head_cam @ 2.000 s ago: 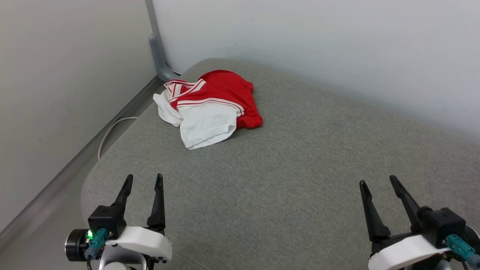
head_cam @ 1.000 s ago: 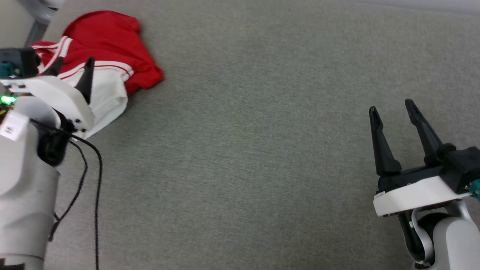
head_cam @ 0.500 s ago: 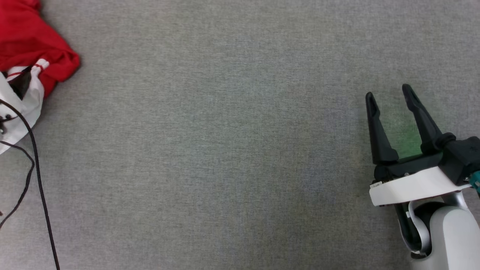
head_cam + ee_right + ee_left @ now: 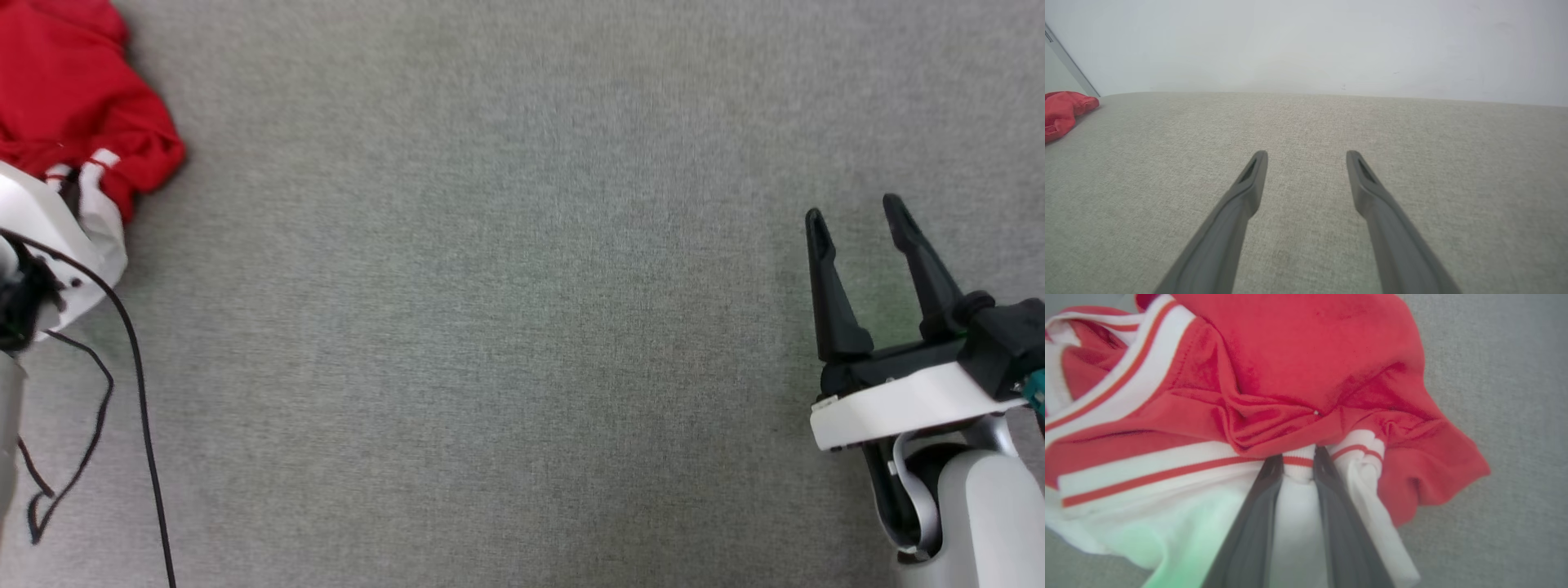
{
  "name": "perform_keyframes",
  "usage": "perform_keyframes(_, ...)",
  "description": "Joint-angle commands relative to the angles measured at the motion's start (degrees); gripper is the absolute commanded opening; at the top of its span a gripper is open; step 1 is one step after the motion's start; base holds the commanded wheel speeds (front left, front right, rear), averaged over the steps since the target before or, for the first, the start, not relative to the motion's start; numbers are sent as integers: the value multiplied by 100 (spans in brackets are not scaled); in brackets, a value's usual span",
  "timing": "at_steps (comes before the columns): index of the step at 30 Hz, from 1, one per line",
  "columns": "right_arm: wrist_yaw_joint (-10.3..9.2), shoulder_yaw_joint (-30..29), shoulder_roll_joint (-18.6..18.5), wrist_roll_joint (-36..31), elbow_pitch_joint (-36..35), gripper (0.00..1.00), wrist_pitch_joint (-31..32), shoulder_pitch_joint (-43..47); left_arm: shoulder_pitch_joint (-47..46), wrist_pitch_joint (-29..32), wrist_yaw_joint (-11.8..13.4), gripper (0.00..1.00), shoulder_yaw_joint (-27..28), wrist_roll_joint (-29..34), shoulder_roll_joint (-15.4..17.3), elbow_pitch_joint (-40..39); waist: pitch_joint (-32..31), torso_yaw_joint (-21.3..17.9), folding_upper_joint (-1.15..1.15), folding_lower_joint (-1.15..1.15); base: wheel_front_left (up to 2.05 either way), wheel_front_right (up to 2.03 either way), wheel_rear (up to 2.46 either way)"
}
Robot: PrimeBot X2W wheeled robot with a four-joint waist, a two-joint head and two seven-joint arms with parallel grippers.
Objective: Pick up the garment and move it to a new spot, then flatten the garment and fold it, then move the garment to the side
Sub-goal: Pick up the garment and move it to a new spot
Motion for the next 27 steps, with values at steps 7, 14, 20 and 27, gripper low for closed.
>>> perform_keyframes(7, -2, -135, 6, 213, 221, 100, -86, 407, 334, -1641, 22, 0, -125, 348, -236, 14, -1190, 212, 0, 0, 0, 0, 0)
perform_keyframes(14, -2, -330, 5, 320, 311, 100, -85, 758, 642, -2651, 147, 0, -240, 580, -463, -263, -1873, 204, 0, 0, 0, 0, 0)
perform_keyframes(20, -2, -473, 6, 341, 254, 100, -1, 1045, 1061, -2967, 356, 0, -339, 622, -739, -809, -2174, 34, 0, 0, 0, 0, 0)
perform_keyframes(27, -2, -582, 7, 331, 95, 100, 60, 1207, 1671, -2979, 612, 0, -489, 641, -977, -1835, -2201, -366, 0, 0, 0, 0, 0)
